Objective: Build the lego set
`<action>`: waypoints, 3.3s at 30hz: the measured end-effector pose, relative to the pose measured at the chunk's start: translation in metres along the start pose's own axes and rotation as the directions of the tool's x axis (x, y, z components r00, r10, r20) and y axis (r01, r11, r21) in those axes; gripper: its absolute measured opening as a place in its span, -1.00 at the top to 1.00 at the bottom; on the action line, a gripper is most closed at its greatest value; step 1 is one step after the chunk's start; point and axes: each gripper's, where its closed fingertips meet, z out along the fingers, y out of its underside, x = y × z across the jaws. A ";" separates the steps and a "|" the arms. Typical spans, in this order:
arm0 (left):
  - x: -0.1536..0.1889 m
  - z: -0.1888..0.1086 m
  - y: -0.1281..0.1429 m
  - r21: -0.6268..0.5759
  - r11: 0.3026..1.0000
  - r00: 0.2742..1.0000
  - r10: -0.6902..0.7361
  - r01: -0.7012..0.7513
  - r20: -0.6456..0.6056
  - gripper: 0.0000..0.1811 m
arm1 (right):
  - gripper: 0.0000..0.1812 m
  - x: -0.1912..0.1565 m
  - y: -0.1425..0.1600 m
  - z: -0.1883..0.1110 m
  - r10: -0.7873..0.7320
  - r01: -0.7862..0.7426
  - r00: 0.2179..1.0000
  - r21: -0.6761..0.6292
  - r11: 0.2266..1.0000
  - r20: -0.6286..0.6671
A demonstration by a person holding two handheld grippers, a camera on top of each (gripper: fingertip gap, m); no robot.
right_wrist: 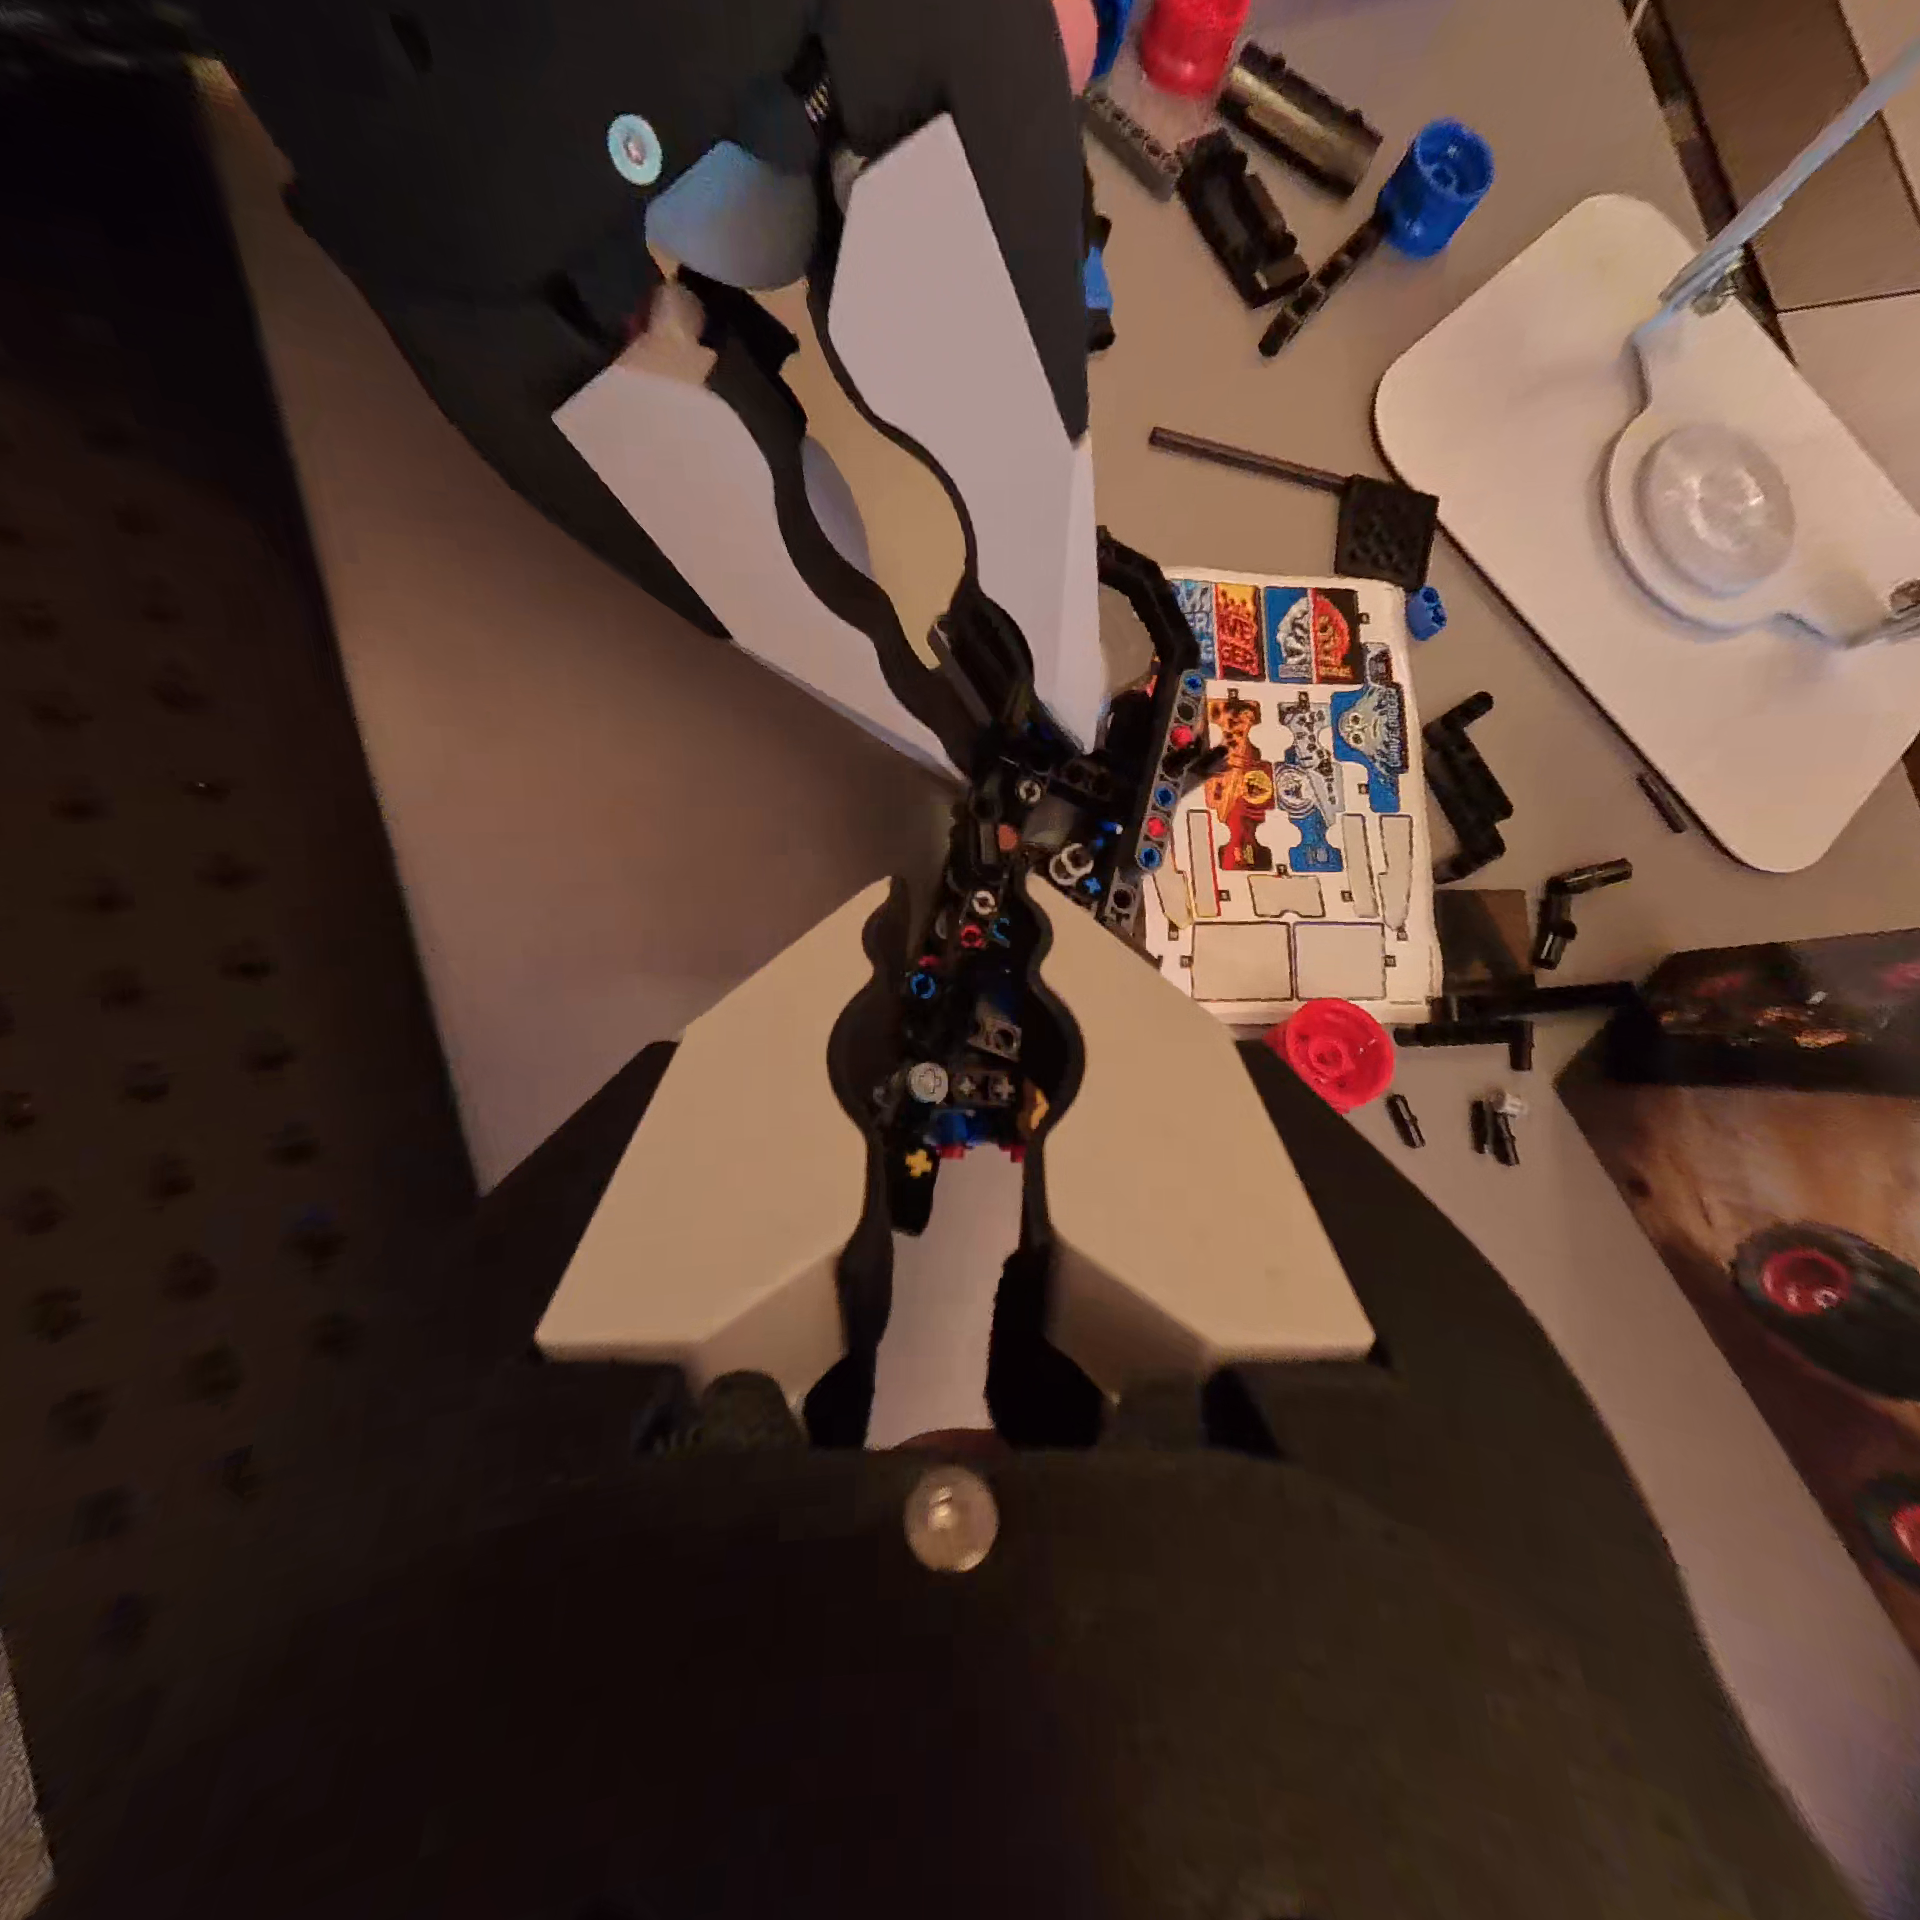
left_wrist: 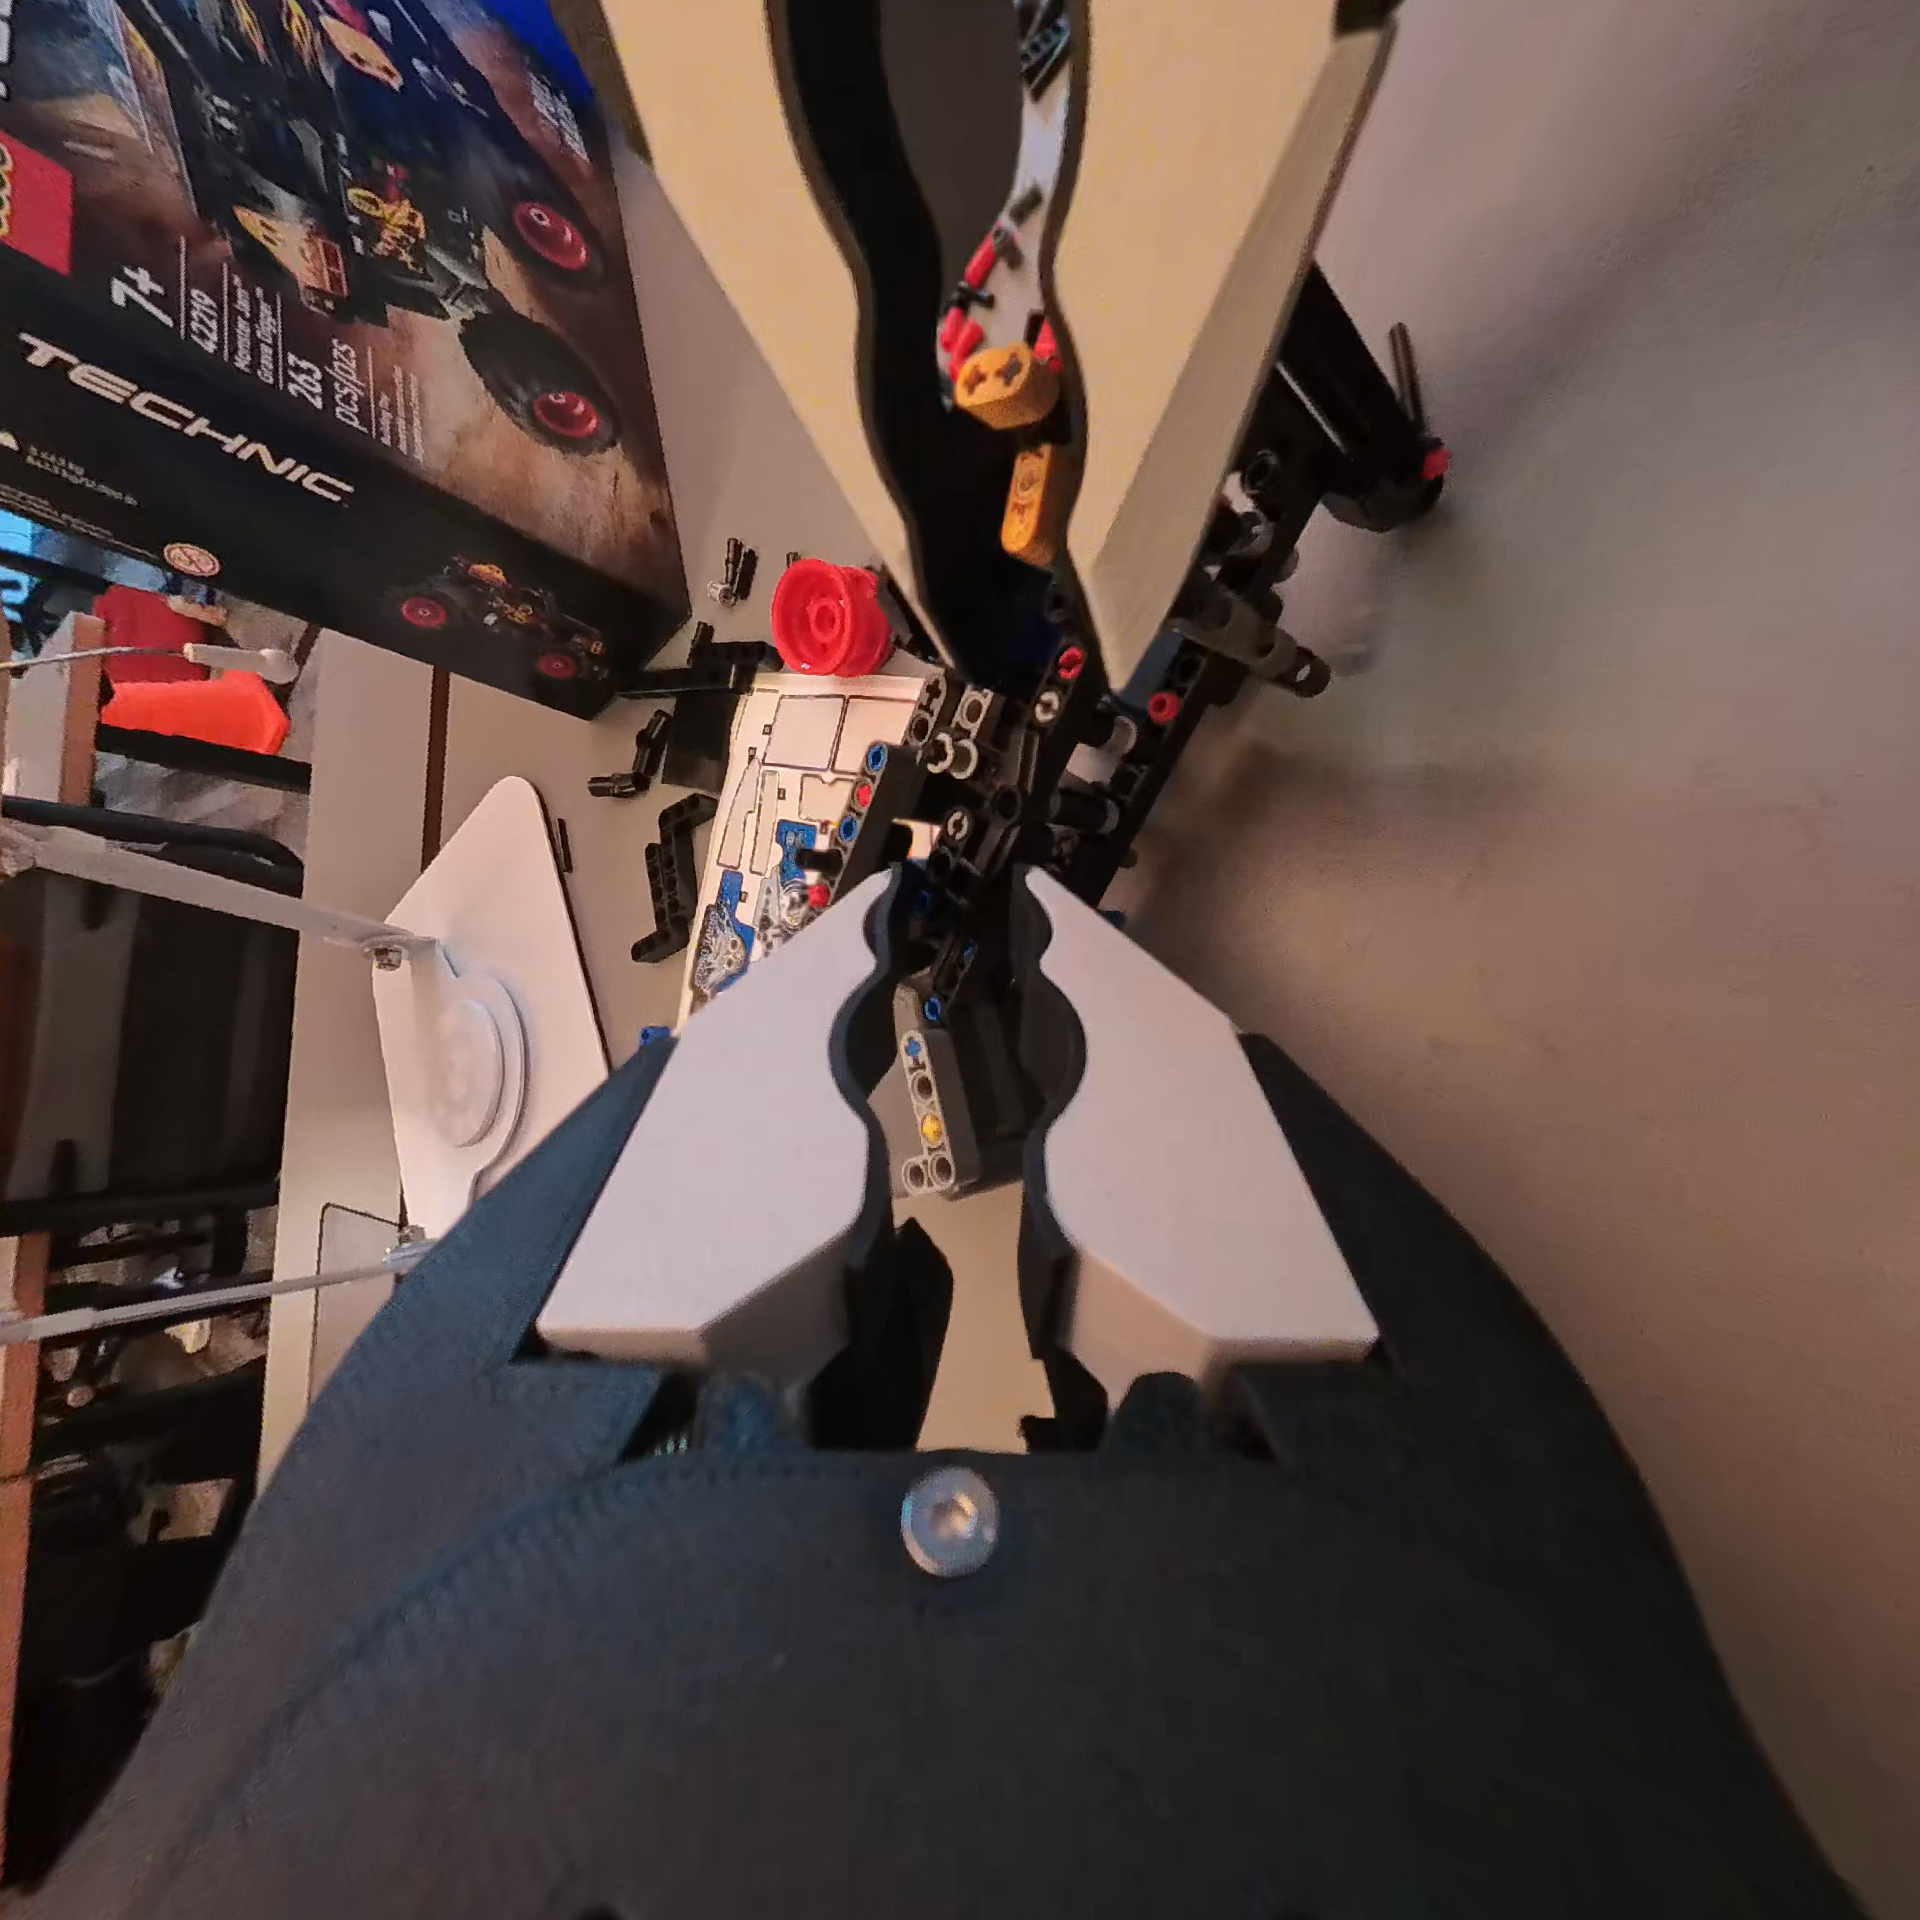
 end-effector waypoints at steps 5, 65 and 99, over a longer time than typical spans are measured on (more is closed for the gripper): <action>0.002 -0.001 -0.002 0.016 1.000 1.000 -0.015 0.016 -0.014 0.82 | 0.81 -0.001 0.001 0.005 0.010 -0.005 0.999 -0.092 0.996 0.047; 0.016 0.003 -0.019 0.127 0.991 0.996 0.045 -0.034 -0.083 0.87 | 0.92 0.001 0.022 0.012 -0.036 0.060 0.993 -0.228 0.972 0.111; 0.027 -0.002 -0.014 -0.004 0.991 0.890 -0.124 0.136 -0.440 0.85 | 0.92 -0.004 0.022 0.012 -0.096 0.129 0.982 -0.211 0.969 0.163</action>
